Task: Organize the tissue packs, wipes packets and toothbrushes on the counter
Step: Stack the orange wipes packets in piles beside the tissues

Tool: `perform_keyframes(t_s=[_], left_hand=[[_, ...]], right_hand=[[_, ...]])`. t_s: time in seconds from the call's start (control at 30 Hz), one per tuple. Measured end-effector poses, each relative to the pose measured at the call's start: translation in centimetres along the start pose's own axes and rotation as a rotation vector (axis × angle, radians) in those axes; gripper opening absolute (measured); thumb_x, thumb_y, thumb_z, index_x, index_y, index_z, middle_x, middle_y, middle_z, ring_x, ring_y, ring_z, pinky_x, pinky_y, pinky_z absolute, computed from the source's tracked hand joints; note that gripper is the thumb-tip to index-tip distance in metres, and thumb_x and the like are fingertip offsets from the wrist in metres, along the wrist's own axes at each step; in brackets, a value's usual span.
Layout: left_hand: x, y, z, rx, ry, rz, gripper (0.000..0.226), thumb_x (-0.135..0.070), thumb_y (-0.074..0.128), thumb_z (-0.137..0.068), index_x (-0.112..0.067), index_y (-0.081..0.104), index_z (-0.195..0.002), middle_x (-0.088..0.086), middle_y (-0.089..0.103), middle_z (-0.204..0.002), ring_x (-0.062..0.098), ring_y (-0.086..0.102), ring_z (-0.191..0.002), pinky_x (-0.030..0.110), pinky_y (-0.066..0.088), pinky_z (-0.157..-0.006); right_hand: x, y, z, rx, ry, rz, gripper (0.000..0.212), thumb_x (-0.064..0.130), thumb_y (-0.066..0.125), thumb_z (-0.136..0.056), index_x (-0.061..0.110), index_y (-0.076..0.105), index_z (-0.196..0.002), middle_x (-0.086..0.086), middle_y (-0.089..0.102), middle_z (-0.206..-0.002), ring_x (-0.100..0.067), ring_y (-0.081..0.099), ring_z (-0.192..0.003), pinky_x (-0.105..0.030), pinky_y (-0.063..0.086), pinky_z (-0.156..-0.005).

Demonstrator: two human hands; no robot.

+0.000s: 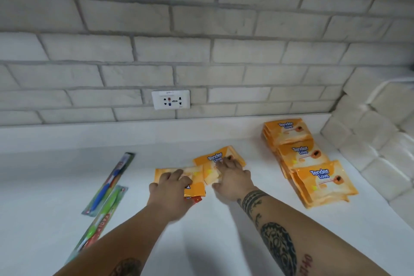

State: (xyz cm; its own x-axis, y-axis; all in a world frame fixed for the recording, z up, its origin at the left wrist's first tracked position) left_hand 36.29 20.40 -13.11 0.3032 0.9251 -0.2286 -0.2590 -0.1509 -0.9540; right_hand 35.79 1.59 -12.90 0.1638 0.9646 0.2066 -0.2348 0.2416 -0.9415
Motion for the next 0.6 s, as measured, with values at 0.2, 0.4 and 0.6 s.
perform_keyframes(t_s=[0.2, 0.4, 0.6], left_hand=[[3.7, -1.6, 1.4, 0.010, -0.057, -0.027, 0.051, -0.063, 0.069, -0.077, -0.046, 0.055, -0.122, -0.017, 0.043, -0.133, 0.021, 0.040, -0.127, 0.042, 0.034, -0.094], [6.8, -1.9, 2.3, 0.140, -0.159, -0.109, 0.053, -0.041, 0.065, -0.072, -0.039, 0.046, -0.121, -0.003, 0.036, -0.123, 0.025, 0.037, -0.122, 0.046, 0.035, -0.102], [6.3, -2.5, 3.5, 0.081, -0.056, -0.031, 0.056, -0.059, 0.061, -0.073, -0.041, 0.053, -0.125, -0.010, 0.038, -0.134, 0.021, 0.035, -0.130, 0.044, 0.029, -0.105]], right_hand=[[3.7, 0.3, 2.5, -0.125, -0.116, 0.122, 0.053, 0.050, 0.062, -0.081, 0.031, 0.056, -0.130, 0.005, 0.050, -0.126, -0.025, 0.044, -0.124, -0.042, 0.029, -0.094], [5.1, 1.0, 2.5, 0.010, -0.135, 0.060, 0.105, 0.063, 0.076, -0.068, 0.028, 0.029, -0.155, 0.002, 0.025, -0.163, -0.028, 0.018, -0.153, -0.050, 0.024, -0.118], [4.2, 2.1, 4.8, 0.080, -0.022, -0.002, 0.097, 0.059, 0.080, -0.069, 0.027, 0.036, -0.149, 0.004, 0.047, -0.136, -0.026, 0.042, -0.129, -0.046, 0.041, -0.100]])
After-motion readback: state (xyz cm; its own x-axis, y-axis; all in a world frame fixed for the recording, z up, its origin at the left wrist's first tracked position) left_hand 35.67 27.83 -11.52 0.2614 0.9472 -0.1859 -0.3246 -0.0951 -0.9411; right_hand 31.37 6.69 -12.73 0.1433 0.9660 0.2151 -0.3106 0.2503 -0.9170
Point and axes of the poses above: each hand's wrist, its own z-axis away from the middle knuckle, its own y-axis out of the palm, x = y × z, the point moved 9 cm from there along -z, towards the middle knuckle
